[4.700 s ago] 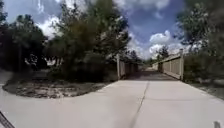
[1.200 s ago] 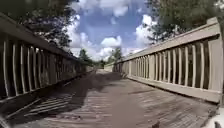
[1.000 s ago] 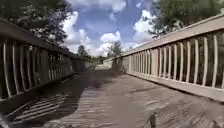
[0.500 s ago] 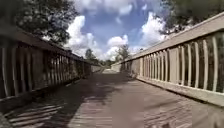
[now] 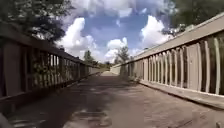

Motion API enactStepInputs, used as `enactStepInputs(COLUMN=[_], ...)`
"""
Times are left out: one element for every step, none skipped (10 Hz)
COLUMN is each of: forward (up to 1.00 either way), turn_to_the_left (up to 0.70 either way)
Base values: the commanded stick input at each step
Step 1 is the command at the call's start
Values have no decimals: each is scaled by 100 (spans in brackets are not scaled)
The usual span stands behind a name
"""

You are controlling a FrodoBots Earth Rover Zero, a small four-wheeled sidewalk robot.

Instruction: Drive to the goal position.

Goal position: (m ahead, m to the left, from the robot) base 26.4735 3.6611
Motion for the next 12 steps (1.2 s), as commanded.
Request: enactStepInputs(forward=[100, 100, 100, 100, 100, 100, 100, 100, 100, 100, 100, 100], turn_to_the_left=[0, 0, 0, 0, 0, 23, 27, 19, 0, 0, 0, 0])
